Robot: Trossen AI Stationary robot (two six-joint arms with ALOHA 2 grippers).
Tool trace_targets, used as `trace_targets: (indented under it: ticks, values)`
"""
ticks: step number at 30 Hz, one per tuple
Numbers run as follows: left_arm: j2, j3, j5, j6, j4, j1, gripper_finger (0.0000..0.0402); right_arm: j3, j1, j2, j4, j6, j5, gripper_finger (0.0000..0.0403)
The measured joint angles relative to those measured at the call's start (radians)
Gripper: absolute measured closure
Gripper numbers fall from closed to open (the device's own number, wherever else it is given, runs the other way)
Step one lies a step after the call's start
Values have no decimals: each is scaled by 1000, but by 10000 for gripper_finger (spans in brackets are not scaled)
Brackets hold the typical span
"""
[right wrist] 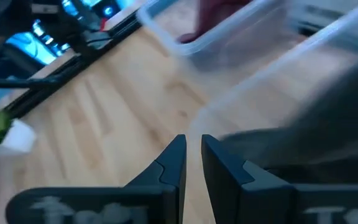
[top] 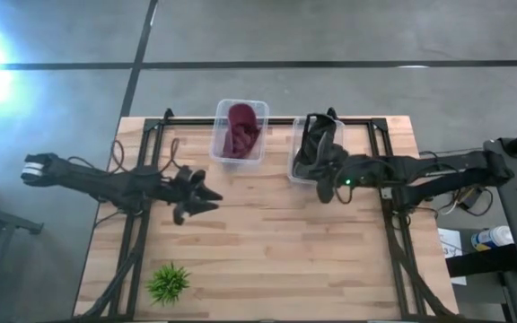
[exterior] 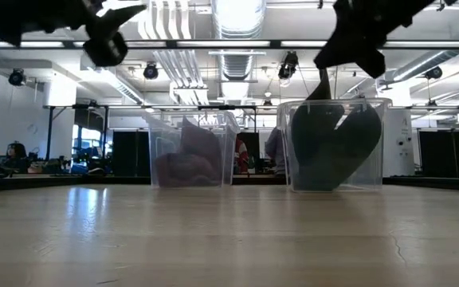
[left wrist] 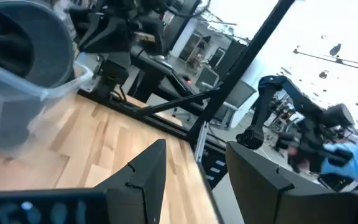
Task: Pick & Place hat
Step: Return to Home Position
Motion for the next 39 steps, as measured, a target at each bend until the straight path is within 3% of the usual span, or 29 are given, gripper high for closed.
trace_targets:
  ticks: [4, 11, 16, 21, 30, 39]
  values:
    - [-127, -87, 0, 29, -7, 0, 241, -51, -21, -86, -22, -61, 18, 355]
    - [-321, -189, -10, 84, -4, 0, 241, -75, -22, -208, -84, -109, 242, 355]
    - [-403, -273, -48, 95, -6, 0, 241, -74, -21, -267, -97, -300, 261, 355]
    - [-420, -360, -60, 158, 94, 4, 241, -74, -21, -309, -77, -358, 262, 355]
    - [-416, -359, -133, 237, 24, 22, 241, -74, -21, -379, -78, -572, 260, 355]
    - [-416, -360, -132, 215, 1, 22, 241, -75, -21, -369, -78, -564, 261, 355]
